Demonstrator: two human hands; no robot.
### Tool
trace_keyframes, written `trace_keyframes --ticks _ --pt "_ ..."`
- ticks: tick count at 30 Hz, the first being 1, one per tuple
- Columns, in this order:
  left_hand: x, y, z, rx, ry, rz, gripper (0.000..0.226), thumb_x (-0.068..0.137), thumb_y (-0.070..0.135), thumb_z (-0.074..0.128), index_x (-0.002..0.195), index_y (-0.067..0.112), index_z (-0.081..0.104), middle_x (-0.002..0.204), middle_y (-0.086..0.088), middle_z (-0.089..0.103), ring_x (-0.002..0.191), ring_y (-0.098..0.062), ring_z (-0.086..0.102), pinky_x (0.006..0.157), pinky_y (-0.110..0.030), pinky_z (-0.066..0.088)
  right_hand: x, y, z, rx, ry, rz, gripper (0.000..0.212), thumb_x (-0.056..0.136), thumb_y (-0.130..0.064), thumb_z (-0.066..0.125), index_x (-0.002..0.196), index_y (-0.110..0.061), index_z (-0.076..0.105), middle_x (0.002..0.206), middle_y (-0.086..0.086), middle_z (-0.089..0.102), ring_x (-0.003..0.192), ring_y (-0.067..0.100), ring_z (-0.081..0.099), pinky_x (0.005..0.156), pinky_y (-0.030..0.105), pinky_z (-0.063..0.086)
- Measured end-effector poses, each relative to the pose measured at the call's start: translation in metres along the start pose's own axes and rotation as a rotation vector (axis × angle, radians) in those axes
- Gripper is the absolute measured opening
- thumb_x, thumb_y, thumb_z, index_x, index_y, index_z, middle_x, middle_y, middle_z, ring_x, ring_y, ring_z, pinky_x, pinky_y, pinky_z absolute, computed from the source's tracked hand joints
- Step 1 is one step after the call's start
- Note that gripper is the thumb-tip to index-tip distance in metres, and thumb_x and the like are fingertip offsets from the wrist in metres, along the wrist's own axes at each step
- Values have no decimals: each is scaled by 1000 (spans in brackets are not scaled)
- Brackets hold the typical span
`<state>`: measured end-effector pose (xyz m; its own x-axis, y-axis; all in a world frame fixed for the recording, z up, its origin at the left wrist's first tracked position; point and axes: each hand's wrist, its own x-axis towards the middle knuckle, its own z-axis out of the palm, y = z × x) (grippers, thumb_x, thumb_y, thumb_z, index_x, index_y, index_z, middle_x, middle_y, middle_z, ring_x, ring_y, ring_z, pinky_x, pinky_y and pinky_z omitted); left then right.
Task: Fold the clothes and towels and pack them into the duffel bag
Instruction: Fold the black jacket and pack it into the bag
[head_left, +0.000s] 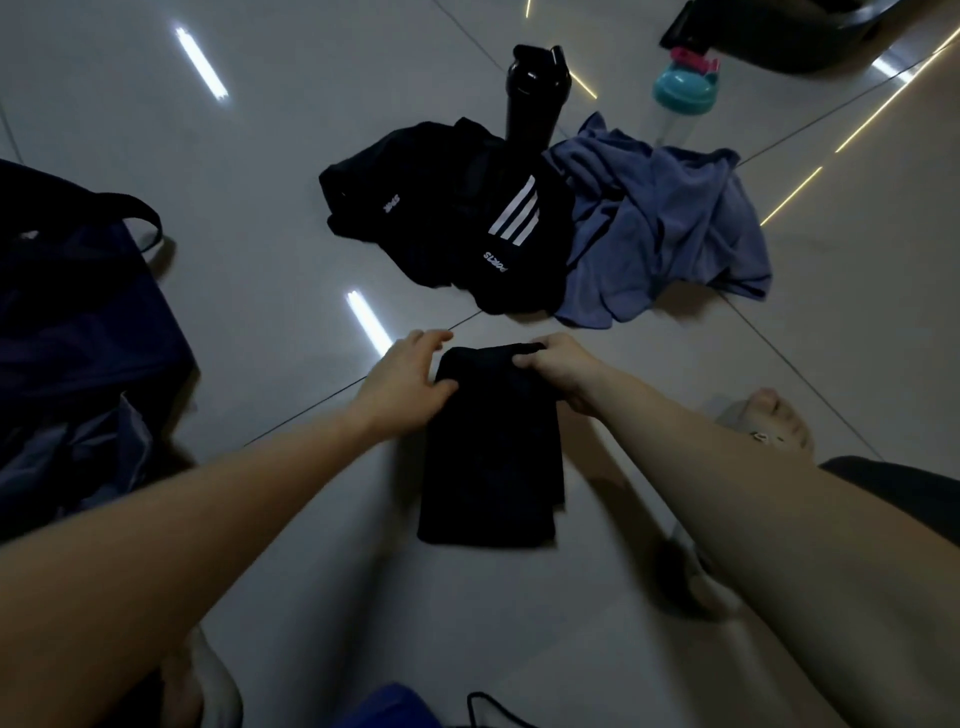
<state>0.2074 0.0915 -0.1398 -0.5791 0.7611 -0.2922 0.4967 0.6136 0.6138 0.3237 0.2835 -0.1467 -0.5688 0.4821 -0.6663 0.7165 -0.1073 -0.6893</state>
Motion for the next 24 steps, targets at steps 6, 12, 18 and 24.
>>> trace_keyframes --ticks 6,12,18,24 --pt "48 -4 -14 -195 -405 -176 54 86 9 72 137 19 57 134 -6 60 118 -21 58 93 -25 45 -13 5 -4 86 -25 88 27 87 -20 76 106 -3 68 103 15 74 93 32 72 76 41 57" --pt "74 1 -13 -167 -555 -154 44 80 18 84 120 20 66 119 -3 66 106 -18 64 84 -23 49 -25 28 -11 -138 -178 230 34 78 -4 77 111 -2 67 106 17 73 97 35 70 86 47 59" --pt "86 -2 -17 103 -488 -110 29 88 42 76 75 20 62 85 2 58 77 -12 54 62 -25 41 -31 42 -2 -119 -177 341 24 93 -4 64 116 1 62 99 15 67 70 26 56 60 32 40" --pt "76 -13 -23 106 -439 -154 32 103 43 53 86 15 57 88 1 55 79 -13 50 67 -30 38 -41 57 14 -66 -186 410 32 91 -23 72 114 -1 65 95 12 67 74 27 62 58 30 49"
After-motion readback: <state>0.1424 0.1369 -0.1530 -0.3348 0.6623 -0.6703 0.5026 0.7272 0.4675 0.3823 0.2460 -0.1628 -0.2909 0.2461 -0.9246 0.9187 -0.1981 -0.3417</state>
